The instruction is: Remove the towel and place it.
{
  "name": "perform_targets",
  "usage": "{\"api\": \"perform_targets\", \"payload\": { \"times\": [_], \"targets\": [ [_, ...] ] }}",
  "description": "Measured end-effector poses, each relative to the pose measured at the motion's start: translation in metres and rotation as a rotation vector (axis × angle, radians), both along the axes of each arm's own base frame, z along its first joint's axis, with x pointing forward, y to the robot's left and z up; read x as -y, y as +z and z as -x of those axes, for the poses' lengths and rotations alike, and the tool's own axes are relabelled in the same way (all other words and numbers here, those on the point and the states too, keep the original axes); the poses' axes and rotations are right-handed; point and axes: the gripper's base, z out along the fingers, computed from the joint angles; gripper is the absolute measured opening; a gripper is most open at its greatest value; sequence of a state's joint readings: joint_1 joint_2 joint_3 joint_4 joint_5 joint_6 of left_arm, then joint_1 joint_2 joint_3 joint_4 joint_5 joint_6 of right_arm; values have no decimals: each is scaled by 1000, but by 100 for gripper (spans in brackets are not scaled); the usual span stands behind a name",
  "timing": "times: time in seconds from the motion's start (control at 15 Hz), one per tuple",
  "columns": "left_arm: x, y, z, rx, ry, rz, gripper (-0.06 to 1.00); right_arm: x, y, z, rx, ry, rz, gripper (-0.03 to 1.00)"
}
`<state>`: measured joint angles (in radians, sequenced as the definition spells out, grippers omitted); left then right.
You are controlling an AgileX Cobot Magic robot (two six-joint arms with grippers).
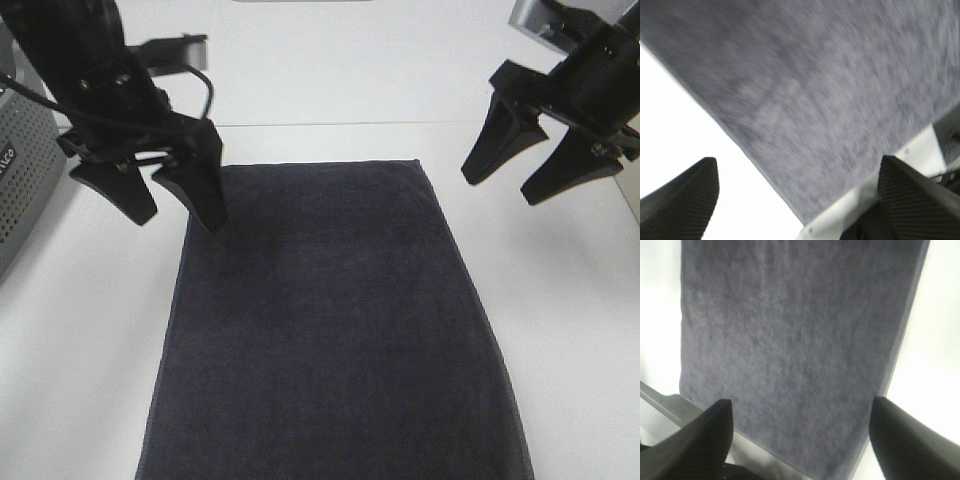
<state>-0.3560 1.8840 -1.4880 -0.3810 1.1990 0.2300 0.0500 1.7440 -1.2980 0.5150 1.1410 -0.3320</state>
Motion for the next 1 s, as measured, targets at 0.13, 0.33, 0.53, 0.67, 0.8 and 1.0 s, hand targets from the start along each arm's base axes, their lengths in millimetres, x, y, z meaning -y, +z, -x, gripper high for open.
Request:
{"api": "perform_targets", "payload": {
  "times": [0.13,0.33,0.53,0.67,0.8,1.0],
  "targets": [
    [-38,5,-24,51,110,63,81,5,3,-34,40,24,-68,74],
    [-78,0,-45,92,216,106,81,0,-19,-70,21,45,-116,74],
    [-90,-3,-54,133,269,111,81,0,-35,-79,-15,45,-113,74],
    [-95,-24,-74,124,301,123,81,4,-43,-107,21,26,-128,74],
    [-99,-50,-97,112,322,115,81,8,-60,-137,37,-13,-136,74],
    [-97,-78,-134,134,326,126,81,18,-80,-174,80,-75,-142,74]
  ]
}}
